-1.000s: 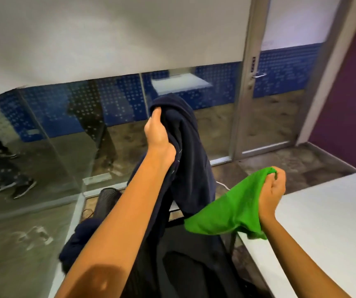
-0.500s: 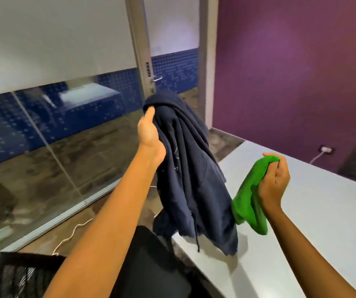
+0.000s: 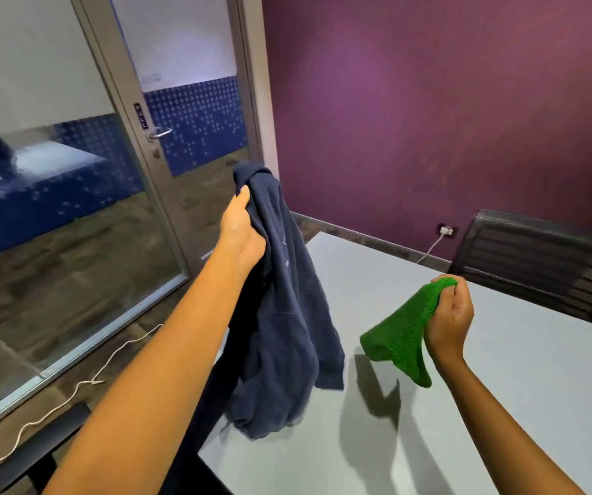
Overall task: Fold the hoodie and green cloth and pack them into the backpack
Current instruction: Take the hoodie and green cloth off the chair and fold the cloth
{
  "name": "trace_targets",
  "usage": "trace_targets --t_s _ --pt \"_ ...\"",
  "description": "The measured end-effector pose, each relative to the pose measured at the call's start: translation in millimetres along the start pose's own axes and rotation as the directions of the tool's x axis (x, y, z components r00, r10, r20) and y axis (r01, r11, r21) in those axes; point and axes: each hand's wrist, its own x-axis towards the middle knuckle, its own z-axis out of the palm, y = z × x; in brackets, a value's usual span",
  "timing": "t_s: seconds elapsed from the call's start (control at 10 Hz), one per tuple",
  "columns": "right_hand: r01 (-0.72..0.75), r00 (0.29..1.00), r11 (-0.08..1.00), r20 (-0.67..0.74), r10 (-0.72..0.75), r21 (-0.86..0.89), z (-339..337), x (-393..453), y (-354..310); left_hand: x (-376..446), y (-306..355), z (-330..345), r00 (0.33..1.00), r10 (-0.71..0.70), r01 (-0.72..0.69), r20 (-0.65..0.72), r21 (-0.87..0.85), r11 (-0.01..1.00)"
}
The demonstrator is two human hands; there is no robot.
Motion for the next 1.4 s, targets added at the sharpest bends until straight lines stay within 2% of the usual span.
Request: trace_targets --t_s 0.1,0.3,0.4,0.5,0.6,0.7,0.8,0.9,1.0,1.1,1.2,1.3,1.4 --pt "-0.013 1.0 1.0 0.002 0.013 -0.005 -14 15 8 18 -6 7 0.998 0.055 -0.055 -0.007 -0.023 0.998" --pt "-0.038 0.999 0.999 0.015 0.039 -0.017 -24 31 30 41 -10 14 0.984 0.077 -0.1 -0.159 -0.137 0.986" --pt "-0.029 0.999 0.997 0.02 0.031 -0.071 -24 29 40 44 -37 -17 0.962 -0.005 -0.041 -0.273 -0.163 0.986" --pt "-0.052 0.998 0.99 0.028 0.056 -0.133 -22 23 48 57 -72 -53 0.897 -0.276 0.264 -0.346 -0.084 0.961" --pt "-0.091 0.993 0.974 0.056 0.105 -0.209 -21 17 59 72 -138 -139 0.786 -0.169 0.569 -0.594 0.589 0.574" --pt "-0.094 0.989 0.956 0.085 0.122 -0.28 -20 17 61 79 -171 -197 0.693 -0.186 0.54 -0.697 0.331 0.774" --pt "-0.14 0.977 0.907 0.095 0.193 -0.397 -15 17 63 42 -180 -212 0.606 -0.222 0.568 -0.764 0.22 0.793" --pt "-0.131 0.961 0.873 0.155 0.228 -0.47 -12 17 66 24 -188 -197 0.579 0.001 0.551 -0.815 0.392 0.737" --pt "-0.07 0.927 0.844 0.277 0.252 -0.531 -12 16 62 9 -196 -154 0.802 0.214 0.33 -0.557 0.713 0.619" --pt "-0.039 0.887 0.846 0.371 0.274 -0.531 -17 17 53 9 -211 -130 0.973 0.099 0.117 -0.211 0.81 0.574" --pt "0.037 0.773 0.854 0.556 0.305 -0.519 -30 21 32 4 -233 -93 0.952 -0.113 -0.206 0.285 0.867 0.454" --pt "0.058 0.703 0.849 0.625 0.339 -0.526 -40 25 17 -7 -242 -65 0.839 -0.248 -0.37 0.484 0.842 0.392" --pt "0.049 0.684 0.821 0.618 0.387 -0.569 -59 30 -1 -21 -253 -35 0.719 -0.312 -0.503 0.621 0.775 0.383"
